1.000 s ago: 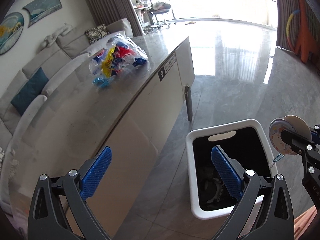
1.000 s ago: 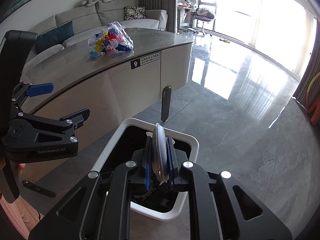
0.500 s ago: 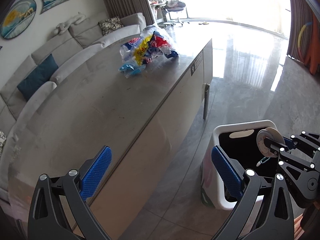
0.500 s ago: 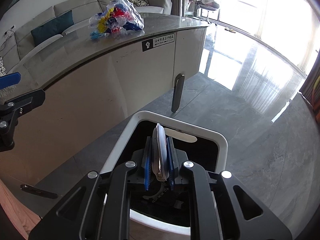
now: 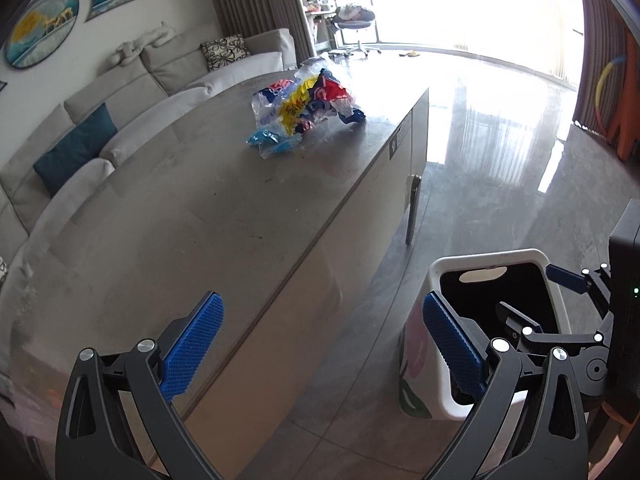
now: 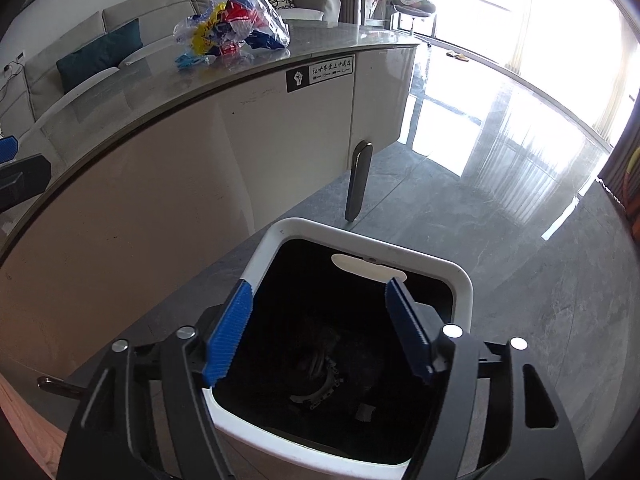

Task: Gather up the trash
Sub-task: 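Move both grippers back to the table toward the clear wrapper bag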

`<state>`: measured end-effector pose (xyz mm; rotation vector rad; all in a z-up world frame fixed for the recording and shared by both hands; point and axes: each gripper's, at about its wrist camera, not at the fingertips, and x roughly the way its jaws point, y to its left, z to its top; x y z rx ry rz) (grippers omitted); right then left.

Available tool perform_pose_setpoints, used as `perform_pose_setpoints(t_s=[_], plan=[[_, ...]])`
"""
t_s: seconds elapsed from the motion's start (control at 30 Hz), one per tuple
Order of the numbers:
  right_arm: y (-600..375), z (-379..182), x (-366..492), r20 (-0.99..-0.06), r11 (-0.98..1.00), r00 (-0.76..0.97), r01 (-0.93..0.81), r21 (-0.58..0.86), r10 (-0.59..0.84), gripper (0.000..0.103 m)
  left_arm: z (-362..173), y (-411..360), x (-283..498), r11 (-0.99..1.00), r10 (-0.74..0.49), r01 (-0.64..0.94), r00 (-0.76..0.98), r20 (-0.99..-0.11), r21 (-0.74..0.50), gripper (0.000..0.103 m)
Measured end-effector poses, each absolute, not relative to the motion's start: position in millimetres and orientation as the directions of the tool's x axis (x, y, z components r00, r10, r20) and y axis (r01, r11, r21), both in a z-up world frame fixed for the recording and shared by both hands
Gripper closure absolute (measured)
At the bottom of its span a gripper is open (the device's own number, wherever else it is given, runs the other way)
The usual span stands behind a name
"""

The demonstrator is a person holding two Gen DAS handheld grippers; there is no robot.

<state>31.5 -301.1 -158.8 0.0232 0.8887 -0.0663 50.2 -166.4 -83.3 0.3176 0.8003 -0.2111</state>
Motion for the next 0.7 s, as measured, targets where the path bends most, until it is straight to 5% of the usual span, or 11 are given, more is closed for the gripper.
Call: perform_pose_setpoints(t_s=[0.7], plan=[[-290.9, -108.0, 33.9, -0.661, 0.999, 0.749, 0.044, -0.025, -0.049, 0.004, -68.3, -162.0, 67.3, 0.943, -0.074, 0.284, 0.689, -0.721, 0.175, 0.004]])
